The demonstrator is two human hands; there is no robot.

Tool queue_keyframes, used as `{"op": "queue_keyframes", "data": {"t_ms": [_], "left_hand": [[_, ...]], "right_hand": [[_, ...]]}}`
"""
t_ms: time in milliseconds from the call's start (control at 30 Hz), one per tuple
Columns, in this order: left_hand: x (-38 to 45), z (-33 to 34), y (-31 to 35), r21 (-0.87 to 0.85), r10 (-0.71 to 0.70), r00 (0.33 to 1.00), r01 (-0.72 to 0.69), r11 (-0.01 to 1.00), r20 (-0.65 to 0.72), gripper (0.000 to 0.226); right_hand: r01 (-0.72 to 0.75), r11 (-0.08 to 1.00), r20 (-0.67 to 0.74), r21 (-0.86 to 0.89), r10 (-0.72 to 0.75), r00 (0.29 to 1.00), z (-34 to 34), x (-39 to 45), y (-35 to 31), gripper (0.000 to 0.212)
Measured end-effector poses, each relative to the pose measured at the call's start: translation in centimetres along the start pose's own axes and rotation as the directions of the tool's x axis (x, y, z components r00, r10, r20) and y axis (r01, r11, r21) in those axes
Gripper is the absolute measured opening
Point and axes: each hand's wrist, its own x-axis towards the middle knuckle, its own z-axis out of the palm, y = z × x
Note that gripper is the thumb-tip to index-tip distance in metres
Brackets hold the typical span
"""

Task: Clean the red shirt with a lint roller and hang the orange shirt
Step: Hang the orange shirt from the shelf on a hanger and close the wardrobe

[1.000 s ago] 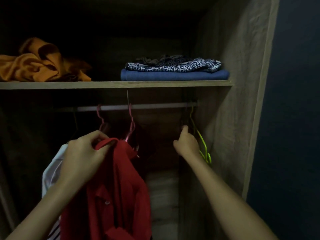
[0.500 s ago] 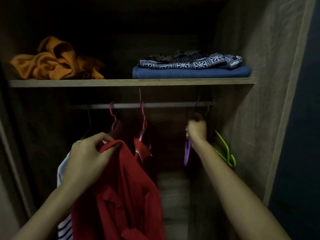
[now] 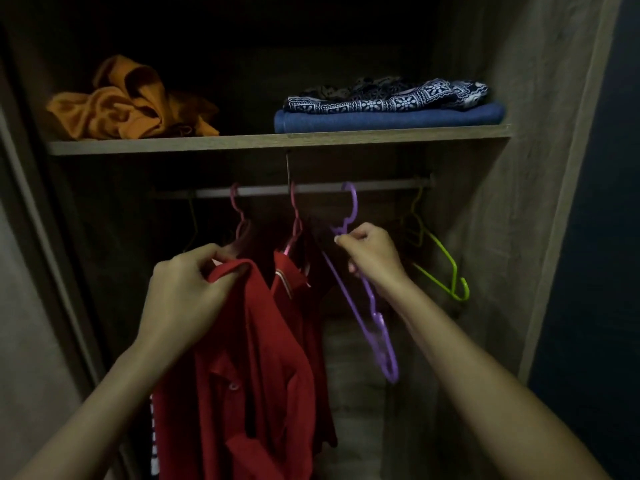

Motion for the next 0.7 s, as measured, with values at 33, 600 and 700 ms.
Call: {"op": "queue_keyframes", "data": {"t_ms": [33,600,700], "left_hand": [[-0.1,-0.2,0.0,-0.002,0.000,1.000,0.000,1.000,0.000,0.005],[-0.7,-1.7,-4.0,-0.001,-0.192,0.981,0.192,0.981,0.008,0.013],[-0.5,-2.2,-4.2,-0.039,-0.189,0.977,0.193,0.980,0.101,0.017]], "right_hand": [[-0.019,0.999,0.023,0.039,0.018,1.000,0.1,-0.4,-0.2,0.018],[0.421,0.869,0.253,-0.259,-0.359,0.898,0.6,-5.5,-2.9,0.055],[0.154,0.988,0.193,-0.010,-0.149,0.970,0.6,-6.5,-3.4,0.053]]}}
